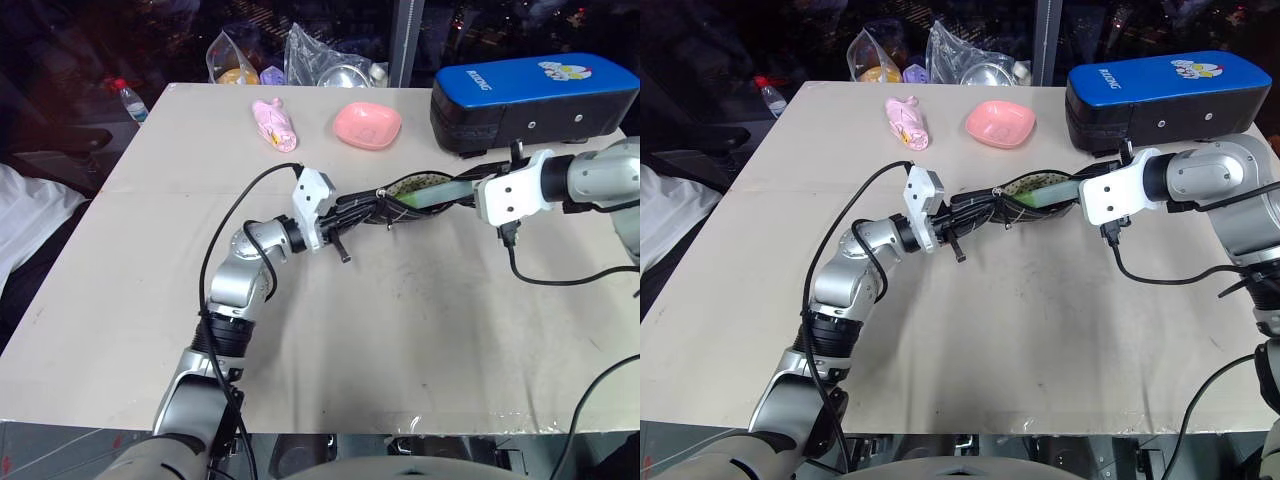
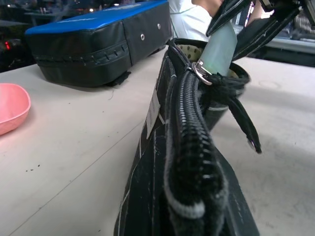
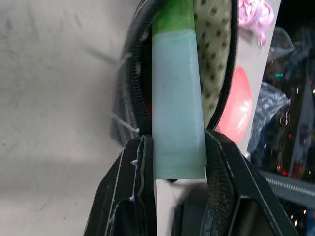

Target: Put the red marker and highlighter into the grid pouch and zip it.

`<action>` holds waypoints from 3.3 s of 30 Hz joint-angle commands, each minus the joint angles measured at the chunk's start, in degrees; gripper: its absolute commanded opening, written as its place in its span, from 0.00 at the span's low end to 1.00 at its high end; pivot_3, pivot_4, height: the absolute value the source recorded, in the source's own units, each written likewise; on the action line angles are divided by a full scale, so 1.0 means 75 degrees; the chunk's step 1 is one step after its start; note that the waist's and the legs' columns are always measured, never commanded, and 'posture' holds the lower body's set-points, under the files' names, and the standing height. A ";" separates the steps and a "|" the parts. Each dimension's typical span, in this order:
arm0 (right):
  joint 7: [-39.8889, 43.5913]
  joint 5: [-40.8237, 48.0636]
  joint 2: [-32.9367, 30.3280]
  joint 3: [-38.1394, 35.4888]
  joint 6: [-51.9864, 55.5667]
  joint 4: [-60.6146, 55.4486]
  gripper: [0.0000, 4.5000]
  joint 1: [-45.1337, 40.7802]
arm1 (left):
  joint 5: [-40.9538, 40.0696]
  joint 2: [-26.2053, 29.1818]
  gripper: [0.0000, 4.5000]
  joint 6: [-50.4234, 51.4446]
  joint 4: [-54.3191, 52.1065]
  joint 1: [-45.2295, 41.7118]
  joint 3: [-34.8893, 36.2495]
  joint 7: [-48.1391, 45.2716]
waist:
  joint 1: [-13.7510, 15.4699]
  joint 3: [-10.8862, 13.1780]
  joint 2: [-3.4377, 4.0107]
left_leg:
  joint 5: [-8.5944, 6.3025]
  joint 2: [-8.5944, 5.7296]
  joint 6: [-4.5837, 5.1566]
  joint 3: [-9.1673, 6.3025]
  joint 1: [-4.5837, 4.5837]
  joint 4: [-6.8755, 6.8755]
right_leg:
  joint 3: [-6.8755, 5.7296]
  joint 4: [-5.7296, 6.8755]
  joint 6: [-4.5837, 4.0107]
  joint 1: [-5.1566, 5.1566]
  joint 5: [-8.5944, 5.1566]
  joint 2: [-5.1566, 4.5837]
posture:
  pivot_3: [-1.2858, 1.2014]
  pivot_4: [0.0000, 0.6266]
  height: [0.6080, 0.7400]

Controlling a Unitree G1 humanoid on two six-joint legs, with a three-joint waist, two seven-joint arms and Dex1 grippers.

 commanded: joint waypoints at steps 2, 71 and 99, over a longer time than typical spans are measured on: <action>0.0018 0.0082 0.0465 0.0002 0.0293 -0.0353 0.17 -0.0210 | -0.0029 -0.0155 0.00 -0.0207 -0.0189 0.0001 -0.0114 -0.0107 | 0.0000 0.0000 0.0000 | 0.0000 0.0000 0.0000 0.0000 0.0000 0.0001 | 0.0000 0.0001 0.0000 0.0000 0.0000 0.0000 | 0.52 0.24 1.00; -0.2501 0.4666 0.2780 -0.2614 1.1901 -0.4733 0.96 0.1277 | 0.0861 -0.0967 0.00 -0.1788 0.0586 0.0232 0.0019 0.1366 | 0.0011 -0.0001 0.0000 | -0.0002 0.0000 0.0003 -0.0021 -0.0009 -0.0003 | -0.0020 0.0003 -0.0002 0.0003 0.0001 -0.0022 | 0.52 0.24 1.00; -0.5083 0.5678 0.5228 -0.3631 1.4048 -0.3739 0.77 0.0929 | 0.1284 -0.0761 0.00 -0.2199 0.0540 0.0768 -0.0663 0.0642 | -0.0042 -0.0003 0.0003 | -0.0003 -0.0003 0.0005 -0.0030 -0.0010 -0.0012 | -0.0026 0.0005 -0.0002 0.0003 0.0001 -0.0017 | 0.52 0.24 1.00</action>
